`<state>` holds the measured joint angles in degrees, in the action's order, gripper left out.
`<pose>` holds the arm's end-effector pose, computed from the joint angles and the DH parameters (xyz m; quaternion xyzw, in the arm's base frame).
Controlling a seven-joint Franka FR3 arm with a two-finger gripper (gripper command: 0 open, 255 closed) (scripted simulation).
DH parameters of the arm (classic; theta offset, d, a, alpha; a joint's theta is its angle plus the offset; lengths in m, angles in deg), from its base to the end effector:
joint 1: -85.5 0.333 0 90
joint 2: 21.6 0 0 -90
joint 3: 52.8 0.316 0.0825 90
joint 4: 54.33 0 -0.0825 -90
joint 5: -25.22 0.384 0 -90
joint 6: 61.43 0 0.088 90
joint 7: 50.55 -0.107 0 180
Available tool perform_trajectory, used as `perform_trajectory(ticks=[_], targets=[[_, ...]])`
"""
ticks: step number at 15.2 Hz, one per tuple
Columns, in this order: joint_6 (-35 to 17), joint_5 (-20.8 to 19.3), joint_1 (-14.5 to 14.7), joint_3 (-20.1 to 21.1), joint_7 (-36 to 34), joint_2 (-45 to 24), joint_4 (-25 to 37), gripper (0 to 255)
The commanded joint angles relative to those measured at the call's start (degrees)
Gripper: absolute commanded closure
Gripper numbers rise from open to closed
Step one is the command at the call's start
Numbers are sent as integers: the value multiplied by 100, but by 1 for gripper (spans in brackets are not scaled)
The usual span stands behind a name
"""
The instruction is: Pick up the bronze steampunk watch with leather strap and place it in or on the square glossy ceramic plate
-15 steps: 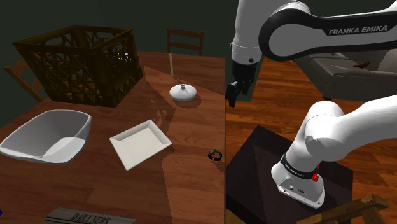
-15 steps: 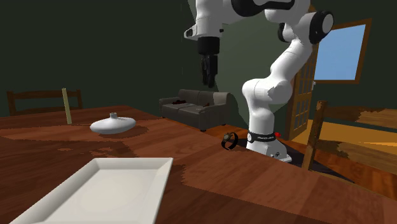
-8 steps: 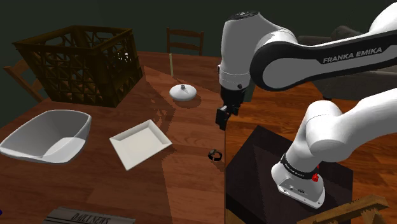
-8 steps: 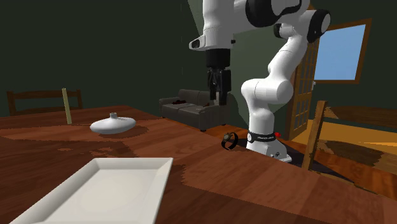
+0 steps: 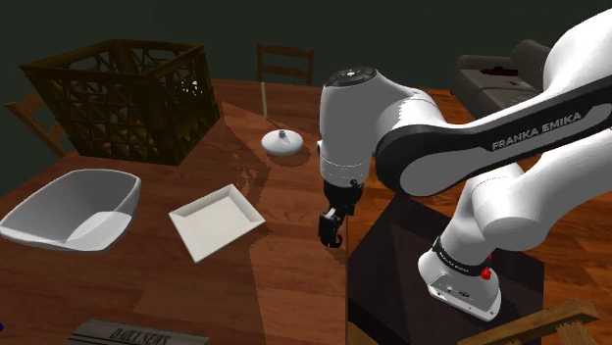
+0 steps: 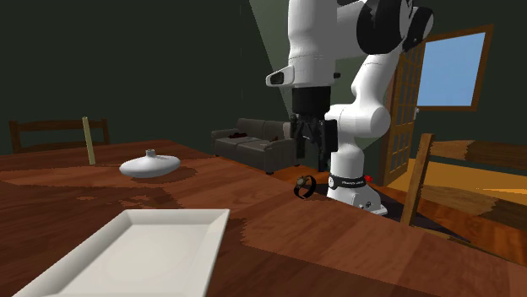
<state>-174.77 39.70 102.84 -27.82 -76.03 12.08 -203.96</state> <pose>0.2613 0.2547 0.4165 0.9978 0.0538 -0.0298 0.0237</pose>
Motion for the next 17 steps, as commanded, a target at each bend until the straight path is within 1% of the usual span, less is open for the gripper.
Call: perform_trajectory(ticks=[1, 7, 14, 15, 17], targets=[[-213, 40, 18, 76, -21, -119, -90, 0], [-717, 100, 25, 189, -27, -318, -399, 0], [-716, 100, 25, 189, -27, -318, -398, 0], [-716, 100, 25, 189, -27, -318, -398, 255], [-716, 100, 25, 189, -27, -318, -398, 255]])
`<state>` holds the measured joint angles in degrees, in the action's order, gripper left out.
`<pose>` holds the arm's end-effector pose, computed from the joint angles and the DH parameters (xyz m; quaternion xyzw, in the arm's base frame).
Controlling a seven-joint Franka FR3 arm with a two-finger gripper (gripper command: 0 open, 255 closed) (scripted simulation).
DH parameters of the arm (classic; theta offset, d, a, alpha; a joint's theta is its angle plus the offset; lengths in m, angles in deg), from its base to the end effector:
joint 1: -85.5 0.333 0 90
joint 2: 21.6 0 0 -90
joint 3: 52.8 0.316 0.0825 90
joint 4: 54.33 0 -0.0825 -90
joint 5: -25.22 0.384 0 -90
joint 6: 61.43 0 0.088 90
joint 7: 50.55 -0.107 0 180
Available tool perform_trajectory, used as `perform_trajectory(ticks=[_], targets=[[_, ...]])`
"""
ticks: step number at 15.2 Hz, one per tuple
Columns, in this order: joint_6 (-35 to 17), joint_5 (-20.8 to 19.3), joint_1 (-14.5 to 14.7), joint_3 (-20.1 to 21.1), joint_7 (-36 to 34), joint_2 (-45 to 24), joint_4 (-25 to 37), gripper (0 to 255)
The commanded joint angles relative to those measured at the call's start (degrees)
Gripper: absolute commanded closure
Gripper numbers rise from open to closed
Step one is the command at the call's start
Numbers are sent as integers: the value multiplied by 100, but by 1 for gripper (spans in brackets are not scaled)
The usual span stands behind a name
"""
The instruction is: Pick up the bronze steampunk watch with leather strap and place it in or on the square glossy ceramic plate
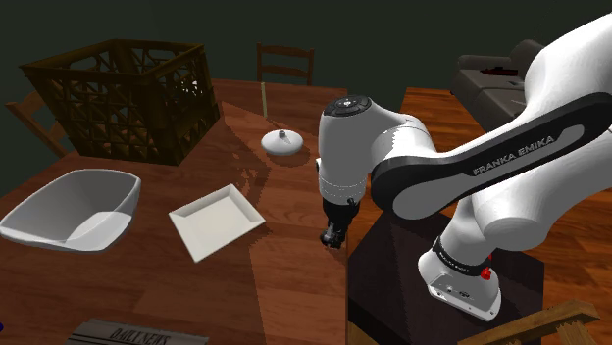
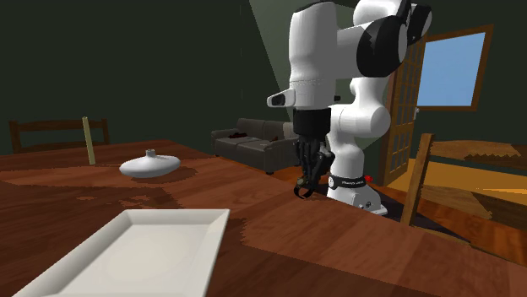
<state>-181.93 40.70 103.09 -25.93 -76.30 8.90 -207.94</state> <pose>0.2589 0.2570 0.3753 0.9977 0.0558 -0.0302 0.0228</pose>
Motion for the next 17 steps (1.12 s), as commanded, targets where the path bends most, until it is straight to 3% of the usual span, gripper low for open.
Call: perform_trajectory(ticks=[1, 7, 17], targets=[[0, 0, 0, 0, 0, 0, 0, 255], [0, 0, 0, 0, 0, 0, 0, 255], [910, -95, 2, -214, 19, 394, 520, 255]])
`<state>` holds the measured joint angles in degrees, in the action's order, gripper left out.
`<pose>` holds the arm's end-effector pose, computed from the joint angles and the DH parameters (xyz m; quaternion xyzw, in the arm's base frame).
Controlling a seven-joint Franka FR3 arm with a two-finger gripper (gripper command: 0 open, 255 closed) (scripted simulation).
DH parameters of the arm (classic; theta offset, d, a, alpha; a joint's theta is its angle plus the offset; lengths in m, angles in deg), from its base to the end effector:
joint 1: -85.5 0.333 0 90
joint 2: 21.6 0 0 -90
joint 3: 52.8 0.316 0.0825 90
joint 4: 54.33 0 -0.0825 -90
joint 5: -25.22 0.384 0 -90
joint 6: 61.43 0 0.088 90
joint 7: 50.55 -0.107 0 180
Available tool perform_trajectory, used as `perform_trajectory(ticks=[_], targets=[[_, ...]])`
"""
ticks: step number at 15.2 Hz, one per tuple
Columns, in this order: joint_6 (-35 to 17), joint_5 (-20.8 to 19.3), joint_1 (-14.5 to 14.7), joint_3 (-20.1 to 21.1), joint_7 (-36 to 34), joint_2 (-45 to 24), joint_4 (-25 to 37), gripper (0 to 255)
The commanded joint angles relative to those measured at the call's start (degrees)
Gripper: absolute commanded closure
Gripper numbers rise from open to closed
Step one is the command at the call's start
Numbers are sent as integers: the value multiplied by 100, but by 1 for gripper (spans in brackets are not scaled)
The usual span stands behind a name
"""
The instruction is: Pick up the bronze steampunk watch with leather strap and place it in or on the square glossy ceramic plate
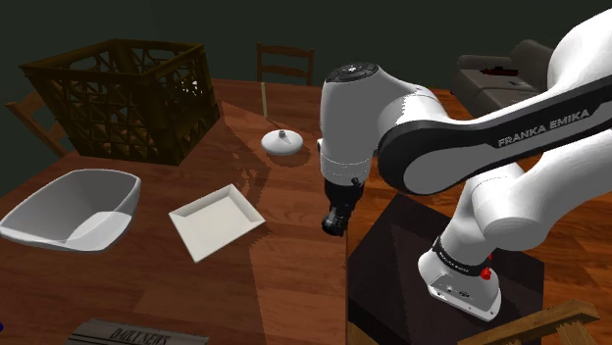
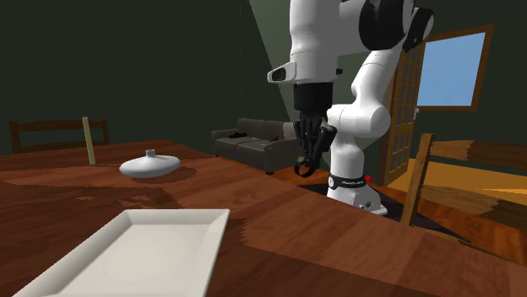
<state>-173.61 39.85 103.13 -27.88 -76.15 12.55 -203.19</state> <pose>0.2590 0.2574 0.4236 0.9977 0.0557 -0.0299 0.0226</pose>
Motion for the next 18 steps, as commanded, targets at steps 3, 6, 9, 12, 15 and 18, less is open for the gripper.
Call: perform_trajectory(ticks=[3, 6, 9, 12, 15, 18], targets=[[335, -45, -9, -78, 5, 108, 224, 255], [586, -79, -17, -133, 4, 171, 411, 255], [609, -157, -100, -119, -11, -63, 671, 255], [443, -376, -323, -6, -86, -813, 1253, 255], [356, -640, -509, 105, -209, -1553, 1885, 255], [349, -949, -645, 208, -371, -2293, 2573, 255]])
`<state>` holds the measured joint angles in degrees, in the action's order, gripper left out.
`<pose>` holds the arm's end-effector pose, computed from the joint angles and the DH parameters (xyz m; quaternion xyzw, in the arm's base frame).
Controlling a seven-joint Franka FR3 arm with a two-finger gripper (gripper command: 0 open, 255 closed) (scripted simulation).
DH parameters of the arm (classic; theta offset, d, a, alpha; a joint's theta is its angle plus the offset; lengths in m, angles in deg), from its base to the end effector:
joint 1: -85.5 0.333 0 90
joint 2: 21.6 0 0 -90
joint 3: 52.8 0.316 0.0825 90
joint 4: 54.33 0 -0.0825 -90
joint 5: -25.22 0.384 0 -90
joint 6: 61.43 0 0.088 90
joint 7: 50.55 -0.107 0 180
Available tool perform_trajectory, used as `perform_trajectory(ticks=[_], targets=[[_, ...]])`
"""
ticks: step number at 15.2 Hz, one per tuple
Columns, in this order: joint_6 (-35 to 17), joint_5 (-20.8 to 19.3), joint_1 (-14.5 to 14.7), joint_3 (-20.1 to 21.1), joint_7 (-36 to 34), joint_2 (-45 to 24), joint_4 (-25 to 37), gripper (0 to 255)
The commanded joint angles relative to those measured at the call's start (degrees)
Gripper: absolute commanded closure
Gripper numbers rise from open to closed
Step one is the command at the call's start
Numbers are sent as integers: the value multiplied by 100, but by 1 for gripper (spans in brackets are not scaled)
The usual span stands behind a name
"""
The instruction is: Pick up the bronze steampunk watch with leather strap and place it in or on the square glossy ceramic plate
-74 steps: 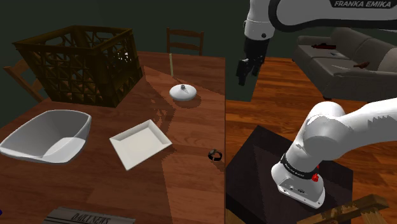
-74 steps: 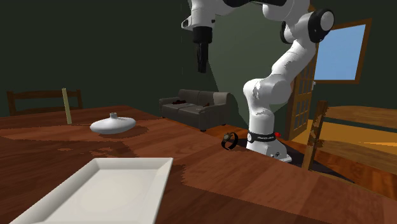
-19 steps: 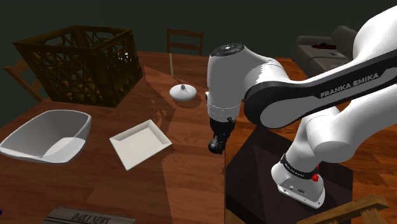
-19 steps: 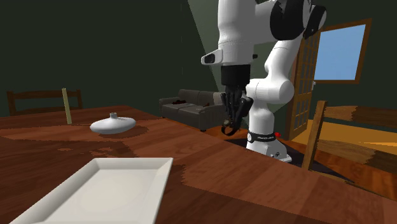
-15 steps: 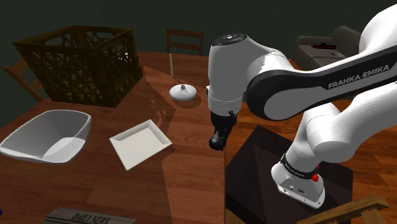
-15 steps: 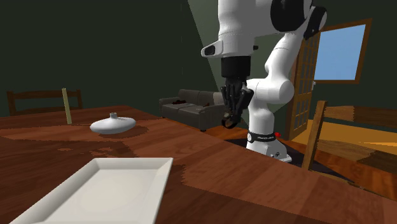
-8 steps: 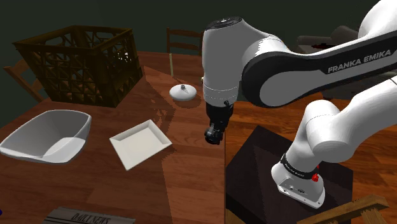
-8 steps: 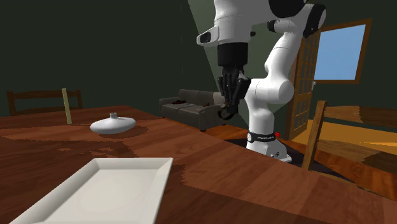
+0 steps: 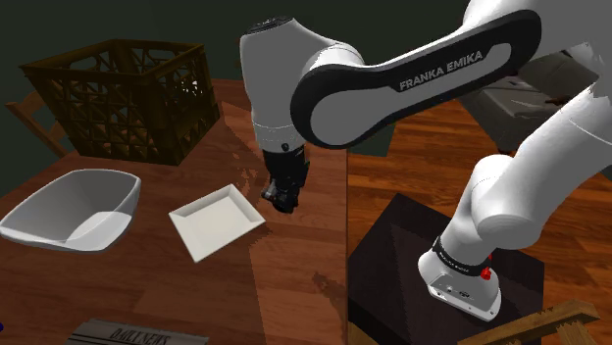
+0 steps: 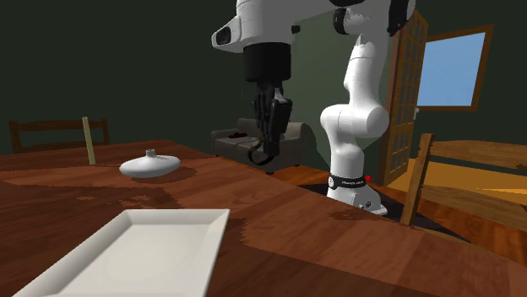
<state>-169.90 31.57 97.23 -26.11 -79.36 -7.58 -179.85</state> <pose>0.3631 0.3103 0.4708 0.9977 0.0561 -0.0302 0.0230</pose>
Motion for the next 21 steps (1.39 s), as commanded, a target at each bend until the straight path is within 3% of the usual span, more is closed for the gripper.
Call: perform_trajectory(ticks=[1, 7, 13, 21], targets=[[-7, -233, -87, 61, -110, -527, 481, 255], [283, -956, -81, 147, -482, -2040, 2114, 255], [941, -1651, 282, 56, -718, -3641, 4203, 255], [364, -1699, 259, 15, -761, -3720, 3694, 255]])
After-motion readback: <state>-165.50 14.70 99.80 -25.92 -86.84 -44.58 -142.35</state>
